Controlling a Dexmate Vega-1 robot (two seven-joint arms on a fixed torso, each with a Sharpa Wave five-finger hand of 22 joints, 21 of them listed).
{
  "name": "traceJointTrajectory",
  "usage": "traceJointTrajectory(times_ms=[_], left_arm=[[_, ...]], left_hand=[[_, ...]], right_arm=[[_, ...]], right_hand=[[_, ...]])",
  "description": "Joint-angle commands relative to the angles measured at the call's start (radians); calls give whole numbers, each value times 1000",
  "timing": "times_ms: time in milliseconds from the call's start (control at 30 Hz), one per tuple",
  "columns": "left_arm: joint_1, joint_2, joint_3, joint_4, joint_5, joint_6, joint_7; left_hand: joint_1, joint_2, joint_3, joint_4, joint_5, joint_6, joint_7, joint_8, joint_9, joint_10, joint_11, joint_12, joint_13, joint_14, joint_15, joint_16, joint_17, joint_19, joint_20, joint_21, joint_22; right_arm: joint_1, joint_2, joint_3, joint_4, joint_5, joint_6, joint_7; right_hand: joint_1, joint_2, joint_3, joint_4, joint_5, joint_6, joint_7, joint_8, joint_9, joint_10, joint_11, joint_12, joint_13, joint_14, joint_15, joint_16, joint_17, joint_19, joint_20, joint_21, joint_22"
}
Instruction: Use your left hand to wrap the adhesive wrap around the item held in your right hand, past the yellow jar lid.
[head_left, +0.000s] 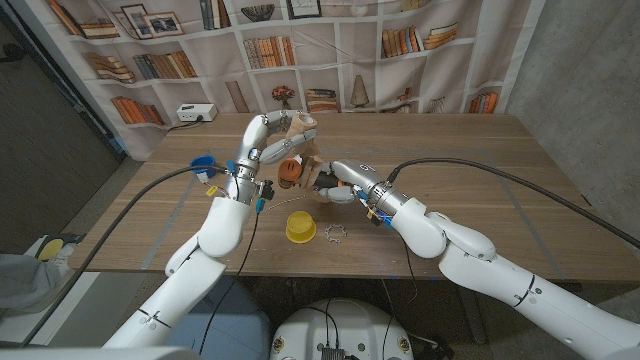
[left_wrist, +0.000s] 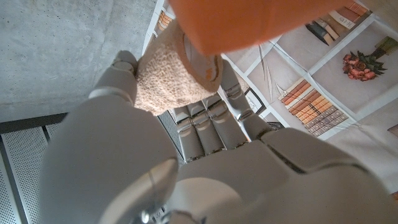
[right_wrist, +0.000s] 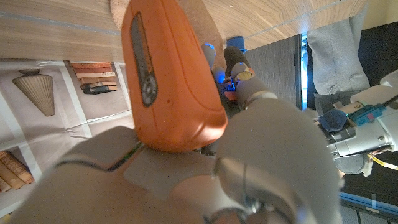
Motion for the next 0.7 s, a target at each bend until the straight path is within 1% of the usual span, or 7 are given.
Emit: traceJointTrajectory(times_ms=[33,200,267,567,700], left_arm=[[36,4,-4,-25,17,-8,32],[39,7,-4,-32,19,-4,33],[37,7,-2,-31,20,-7,34],[31,7,7,-28,20,-16,33],[28,7,11,-25,21,-21,33]], left_hand=[[213,220,12,16,2,10,0,3,4,-1,-3,-1,5,0,-2,0,3,-5,-1,-1,3],[213,219,12,15,2,8,-1,1,4,1,0,0,4,1,-2,0,4,-4,-1,-1,3],[212,219,12,16,2,11,-3,2,4,1,-2,0,5,-1,-1,-1,4,-4,0,-1,3],[212,220,12,16,2,10,-4,1,3,-1,1,-2,5,1,-2,-1,4,-5,0,-2,3],[213,219,12,14,2,11,-3,0,3,-1,-2,-3,5,1,-3,-1,4,-5,-1,-2,3]], right_arm=[[19,4,-8,16,5,26,14],[24,9,-13,28,8,33,20],[24,9,-14,30,9,34,22],[24,8,-12,27,9,31,29],[24,9,-14,28,9,29,32]], right_hand=[[-33,47,121,112,-1,72,-75,6,3,25,-19,-7,5,2,-72,-1,5,-4,-152,6,6],[-34,47,121,112,-1,71,-76,6,2,27,-19,-6,4,1,-72,-3,3,-4,-152,6,6],[-34,47,121,112,-1,71,-76,5,2,27,-19,-7,4,2,-72,-3,4,-4,-152,6,6],[-34,47,121,112,-1,73,-74,6,2,26,-19,-6,7,2,-72,-3,4,-4,-152,6,6],[-34,47,121,111,-1,72,-73,6,1,26,-18,-8,5,3,-72,-3,4,-4,-152,6,6]])
